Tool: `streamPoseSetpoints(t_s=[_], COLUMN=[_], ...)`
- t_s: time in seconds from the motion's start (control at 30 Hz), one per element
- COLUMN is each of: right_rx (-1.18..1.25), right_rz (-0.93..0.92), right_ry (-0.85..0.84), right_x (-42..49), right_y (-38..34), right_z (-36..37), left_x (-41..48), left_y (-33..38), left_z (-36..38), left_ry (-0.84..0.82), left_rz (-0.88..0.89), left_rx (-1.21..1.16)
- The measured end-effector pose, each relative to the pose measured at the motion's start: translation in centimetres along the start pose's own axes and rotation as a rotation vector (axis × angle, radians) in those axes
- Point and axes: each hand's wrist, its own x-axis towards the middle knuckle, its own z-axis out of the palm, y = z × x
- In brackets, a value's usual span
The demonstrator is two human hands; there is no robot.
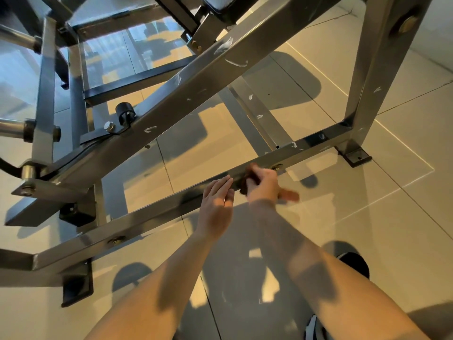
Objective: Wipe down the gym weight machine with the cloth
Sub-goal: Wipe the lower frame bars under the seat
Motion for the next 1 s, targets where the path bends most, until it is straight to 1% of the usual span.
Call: streamPoseSetpoints(t_s=[0.07, 0.1, 0.17, 0.23, 0.27, 0.33, 0.37, 0.43, 0.53, 0.6, 0.73, 0.8, 0.93, 1.0], right_rx=[-0.042, -0.071, 0.002, 0.106, 0.118, 0.125, 0.177, 0.287, 0.319, 0.294, 0.162, 0.137, 0.082, 0.088], right_rz=[-0.032, -0.042, -0.002, 0.087, 0.122, 0.189, 0.245, 0.369, 0.409, 0.374, 0.236, 0.158, -0.014, -0.036], right_ry=[-0.138, -0.171, -0.205, -0.205, -0.224, -0.290, -0.316, -0.357, -0.375, -0.379, -0.399, -0.426, -0.371, -0.428], right_x=[-1.2, -1.4, -1.6, -2.1, -2.5, -3.9, -4.7, -5.9, -7.9, -8.9, -10.3, -10.9, -10.8, -10.5], right_y=[0.5, 0.5, 0.3, -0.3, -0.3, -0.1, 0.0, 0.5, 0.9, 1.1, 1.1, 1.1, 0.8, 0.7], right_z=[0.6, 0.5, -0.2, -1.2, -1.5, -1.8, -1.9, -1.8, -1.8, -1.9, -2.8, -3.8, -5.1, -5.5], left_x=[-0.2, -0.4, -1.1, -2.0, -2.5, -4.0, -4.8, -6.3, -7.3, -8.2, -9.7, -9.9, -9.7, -9.3], left_y=[-0.2, -0.2, -0.2, -0.5, -0.8, -1.6, -2.1, -2.5, -1.8, -1.4, -1.1, -0.6, 0.6, 1.1], left_z=[-0.3, -0.5, -1.1, -1.1, -0.8, -0.2, 0.2, 0.6, 0.2, -0.2, -0.2, -0.4, -0.5, -0.2], left_ry=[0.015, 0.022, 0.026, 0.033, 0.040, 0.015, 0.007, 0.012, 0.066, 0.088, 0.137, 0.157, 0.146, 0.156], left_rz=[-0.007, -0.005, 0.000, -0.015, -0.036, -0.150, -0.192, -0.243, -0.273, -0.276, -0.252, -0.218, -0.121, -0.113], left_rx=[-0.015, -0.013, 0.018, 0.050, 0.046, -0.041, -0.116, -0.255, -0.399, -0.428, -0.404, -0.389, -0.401, -0.398])
